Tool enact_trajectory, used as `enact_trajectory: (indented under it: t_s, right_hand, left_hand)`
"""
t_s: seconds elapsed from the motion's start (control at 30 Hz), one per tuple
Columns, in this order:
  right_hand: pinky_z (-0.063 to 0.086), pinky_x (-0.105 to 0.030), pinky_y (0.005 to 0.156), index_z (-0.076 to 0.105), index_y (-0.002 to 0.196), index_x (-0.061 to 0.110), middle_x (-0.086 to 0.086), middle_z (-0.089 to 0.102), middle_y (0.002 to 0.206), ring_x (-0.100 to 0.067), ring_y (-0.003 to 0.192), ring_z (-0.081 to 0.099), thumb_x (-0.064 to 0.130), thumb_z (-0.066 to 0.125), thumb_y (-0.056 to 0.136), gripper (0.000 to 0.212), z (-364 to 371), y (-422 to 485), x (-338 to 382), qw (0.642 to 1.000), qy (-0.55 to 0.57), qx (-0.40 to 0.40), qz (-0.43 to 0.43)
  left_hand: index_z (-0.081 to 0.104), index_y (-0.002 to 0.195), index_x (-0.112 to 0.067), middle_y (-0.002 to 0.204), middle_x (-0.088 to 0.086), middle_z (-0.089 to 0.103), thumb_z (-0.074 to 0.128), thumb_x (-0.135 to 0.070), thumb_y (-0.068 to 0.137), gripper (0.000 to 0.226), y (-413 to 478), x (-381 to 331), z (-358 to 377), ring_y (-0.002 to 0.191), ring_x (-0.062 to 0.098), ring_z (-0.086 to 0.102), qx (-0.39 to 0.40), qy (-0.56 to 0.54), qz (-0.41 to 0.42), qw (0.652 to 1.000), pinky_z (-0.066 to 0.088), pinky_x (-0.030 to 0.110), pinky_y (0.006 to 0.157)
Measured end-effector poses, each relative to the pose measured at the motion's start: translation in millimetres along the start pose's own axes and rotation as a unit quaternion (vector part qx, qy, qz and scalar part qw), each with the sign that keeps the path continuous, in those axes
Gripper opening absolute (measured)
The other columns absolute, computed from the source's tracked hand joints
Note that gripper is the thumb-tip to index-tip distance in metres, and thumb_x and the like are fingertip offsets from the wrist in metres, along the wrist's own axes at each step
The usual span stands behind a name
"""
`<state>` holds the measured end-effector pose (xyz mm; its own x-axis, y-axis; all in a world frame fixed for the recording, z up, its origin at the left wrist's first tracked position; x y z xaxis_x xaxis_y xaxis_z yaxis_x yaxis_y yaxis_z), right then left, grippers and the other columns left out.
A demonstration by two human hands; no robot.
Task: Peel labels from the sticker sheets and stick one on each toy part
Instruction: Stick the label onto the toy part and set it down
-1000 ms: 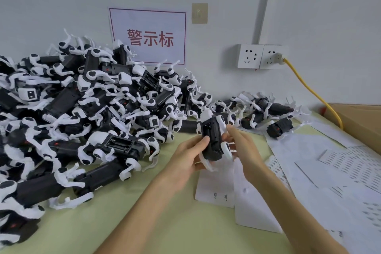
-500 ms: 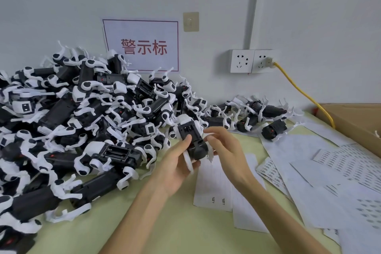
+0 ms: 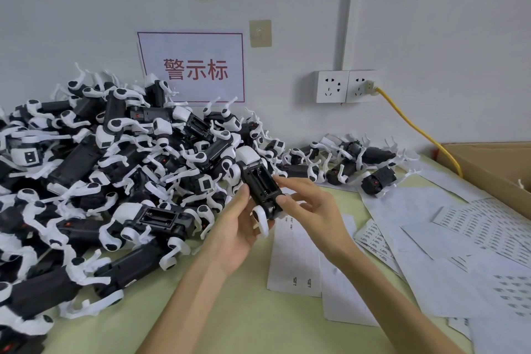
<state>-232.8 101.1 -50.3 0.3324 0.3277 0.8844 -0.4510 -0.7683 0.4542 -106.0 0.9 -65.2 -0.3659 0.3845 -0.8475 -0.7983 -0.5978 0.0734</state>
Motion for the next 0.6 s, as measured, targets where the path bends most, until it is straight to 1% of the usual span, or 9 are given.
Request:
enact_trajectory:
  t_s: [0.07,0.13,0.23,0.3,0.37,0.4,0.43,0.5,0.6]
  right_hand:
    - [0.053,-0.04,0.086,0.074,0.122,0.036,0.009,0.069,0.118,-0.02,0.097,0.067,0.023,0.075,0.092,0.032,-0.7,-1.0,0.1,1.0,0.006,-0.004,-0.001]
    - [0.052,-0.034,0.082,0.073,0.121,0.037,0.012,0.07,0.117,-0.015,0.099,0.066,0.024,0.076,0.091,0.034,-2.0,-1.5,1.2,1.0,0.008,-0.01,0.0]
    - [0.049,-0.033,0.089,0.072,0.121,0.039,0.021,0.068,0.122,-0.009,0.104,0.065,0.024,0.075,0.091,0.033,-2.6,-1.2,0.3,1.0,-0.014,-0.008,-0.004]
    - [0.047,-0.024,0.09,0.072,0.119,0.042,0.026,0.067,0.122,-0.005,0.11,0.063,0.027,0.075,0.091,0.032,-1.1,-2.5,0.4,0.999,-0.025,-0.017,-0.011]
    - [0.043,-0.014,0.086,0.073,0.115,0.043,0.027,0.07,0.118,-0.002,0.112,0.062,0.029,0.077,0.089,0.03,-1.4,-3.8,1.4,0.999,-0.022,-0.043,-0.025]
    - [0.042,-0.011,0.084,0.074,0.112,0.043,0.026,0.071,0.115,-0.002,0.112,0.062,0.03,0.078,0.087,0.029,-2.4,-4.2,1.1,0.998,-0.021,-0.06,-0.03]
    - [0.041,-0.012,0.084,0.076,0.11,0.042,0.024,0.072,0.113,-0.002,0.11,0.063,0.03,0.079,0.085,0.027,-3.5,-4.3,0.8,0.997,-0.02,-0.074,-0.033]
    - [0.044,-0.02,0.085,0.077,0.107,0.038,0.02,0.074,0.109,-0.005,0.105,0.066,0.029,0.081,0.085,0.024,-4.0,-3.5,-0.4,0.996,-0.011,-0.086,-0.03]
    - [0.054,-0.031,0.084,0.076,0.102,0.034,0.012,0.076,0.105,-0.01,0.099,0.07,0.032,0.079,0.081,0.022,-0.5,-3.9,-1.2,0.995,0.035,-0.091,-0.01]
  left_hand:
    - [0.068,0.133,-0.023,0.136,0.015,0.066,0.055,-0.051,0.097,0.047,0.0,0.4,-0.2,0.116,0.03,0.069,-0.002,0.013,0.009,1.0,0.057,0.027,0.074]
    - [0.066,0.134,-0.019,0.138,0.019,0.064,0.066,-0.046,0.092,0.05,-0.5,1.8,1.1,0.117,0.031,0.064,-0.016,0.012,0.01,1.0,0.056,0.028,0.07]
    - [0.074,0.123,-0.023,0.129,0.014,0.07,0.066,-0.04,0.089,0.038,-1.2,1.6,2.8,0.102,0.021,0.07,-0.026,0.024,0.019,0.999,0.056,0.025,0.064]
    - [0.076,0.119,-0.026,0.122,0.009,0.074,0.067,-0.04,0.086,0.037,-1.7,1.2,3.7,0.092,0.016,0.073,-0.027,0.048,0.028,0.998,0.056,0.024,0.064]
    - [0.076,0.119,-0.027,0.119,0.008,0.075,0.07,-0.04,0.082,0.039,-2.1,2.2,5.4,0.091,0.016,0.073,-0.027,0.067,0.033,0.997,0.057,0.025,0.069]
    - [0.077,0.118,-0.027,0.117,0.008,0.076,0.072,-0.041,0.08,0.041,-2.4,2.9,6.6,0.09,0.016,0.073,-0.031,0.073,0.036,0.996,0.057,0.025,0.07]
    - [0.078,0.116,-0.028,0.114,0.007,0.076,0.074,-0.043,0.077,0.041,-2.4,3.9,7.2,0.089,0.016,0.073,-0.037,0.08,0.042,0.995,0.057,0.025,0.07]
    - [0.079,0.112,-0.027,0.109,0.007,0.077,0.076,-0.045,0.074,0.043,-3.2,5.1,8.6,0.088,0.02,0.073,-0.057,0.101,0.051,0.992,0.057,0.027,0.071]
    - [0.078,0.113,-0.013,0.109,0.017,0.076,0.077,-0.046,0.07,0.054,-1.9,8.9,8.8,0.102,0.037,0.072,-0.079,0.157,0.063,0.982,0.058,0.042,0.086]
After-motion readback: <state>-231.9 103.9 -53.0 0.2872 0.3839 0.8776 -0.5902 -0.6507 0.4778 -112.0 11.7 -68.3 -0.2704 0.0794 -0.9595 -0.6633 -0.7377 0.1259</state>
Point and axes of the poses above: each hand's wrist, its own y-axis towards the middle knuckle, its own z-axis out of the palm, x = y × z, the point moved 2 cm from there along y, towards the middle knuckle
